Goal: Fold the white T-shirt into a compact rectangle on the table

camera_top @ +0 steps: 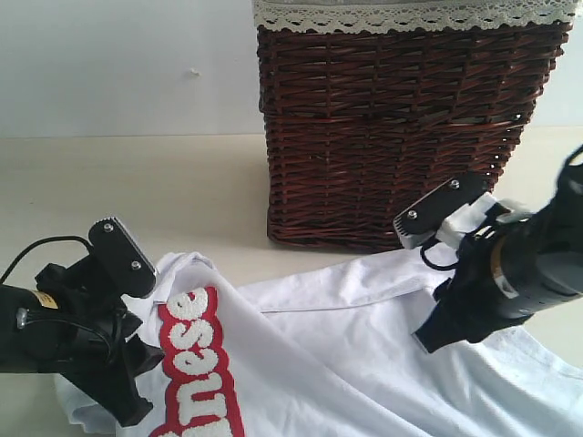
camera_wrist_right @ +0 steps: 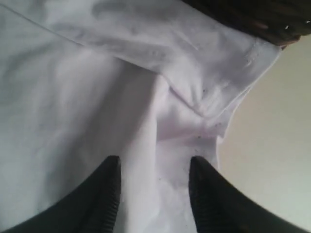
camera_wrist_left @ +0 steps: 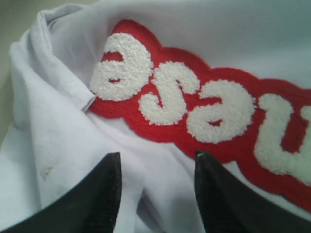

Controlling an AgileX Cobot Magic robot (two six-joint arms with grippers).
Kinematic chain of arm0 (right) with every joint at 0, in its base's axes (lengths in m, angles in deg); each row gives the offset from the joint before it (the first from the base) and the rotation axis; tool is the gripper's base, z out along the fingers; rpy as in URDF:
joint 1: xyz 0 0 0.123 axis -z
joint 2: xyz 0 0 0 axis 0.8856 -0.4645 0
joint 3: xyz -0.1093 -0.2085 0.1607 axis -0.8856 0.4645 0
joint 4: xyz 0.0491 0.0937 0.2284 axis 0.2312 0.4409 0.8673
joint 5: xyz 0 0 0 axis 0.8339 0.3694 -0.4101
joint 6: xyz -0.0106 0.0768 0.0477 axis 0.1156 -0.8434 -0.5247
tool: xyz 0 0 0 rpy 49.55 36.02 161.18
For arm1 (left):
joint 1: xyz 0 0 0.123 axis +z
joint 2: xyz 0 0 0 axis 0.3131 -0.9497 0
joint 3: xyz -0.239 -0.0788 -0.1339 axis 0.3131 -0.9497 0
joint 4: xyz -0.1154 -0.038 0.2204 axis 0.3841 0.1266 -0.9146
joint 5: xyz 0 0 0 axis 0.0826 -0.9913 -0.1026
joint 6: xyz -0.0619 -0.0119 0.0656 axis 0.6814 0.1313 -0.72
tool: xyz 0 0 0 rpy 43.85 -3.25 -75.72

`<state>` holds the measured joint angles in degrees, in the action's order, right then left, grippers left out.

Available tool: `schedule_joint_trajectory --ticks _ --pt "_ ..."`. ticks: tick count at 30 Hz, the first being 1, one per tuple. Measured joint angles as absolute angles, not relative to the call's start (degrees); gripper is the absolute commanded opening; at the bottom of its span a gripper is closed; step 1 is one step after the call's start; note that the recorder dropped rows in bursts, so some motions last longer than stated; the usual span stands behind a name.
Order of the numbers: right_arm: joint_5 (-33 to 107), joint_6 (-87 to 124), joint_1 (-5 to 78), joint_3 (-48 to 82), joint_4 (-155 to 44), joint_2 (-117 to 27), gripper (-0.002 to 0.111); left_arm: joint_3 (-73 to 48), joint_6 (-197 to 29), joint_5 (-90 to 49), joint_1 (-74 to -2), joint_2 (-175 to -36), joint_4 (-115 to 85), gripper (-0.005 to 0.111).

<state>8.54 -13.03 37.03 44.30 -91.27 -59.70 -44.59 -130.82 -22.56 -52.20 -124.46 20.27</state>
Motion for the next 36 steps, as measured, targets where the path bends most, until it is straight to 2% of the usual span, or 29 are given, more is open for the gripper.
schedule_joint_trajectory --ticks 16,19,24,36 --pt "9.53 -15.19 37.03 30.65 -105.71 -81.49 0.051 -44.59 -130.82 -15.76 -52.2 -128.07 20.27 0.047" --pt "8.14 -16.34 37.03 29.48 -109.35 -83.78 0.04 -44.54 -130.82 -15.2 -52.2 -129.1 20.27 0.047" --pt "3.66 -25.97 37.03 28.08 -119.81 -86.24 0.002 -44.54 -130.82 -13.54 -52.2 -130.08 20.27 0.047" --pt "-5.08 -35.79 38.98 27.86 -123.97 -85.59 0.0 -42.02 -130.6 -5.76 -47.35 -138.07 21.52 0.047"
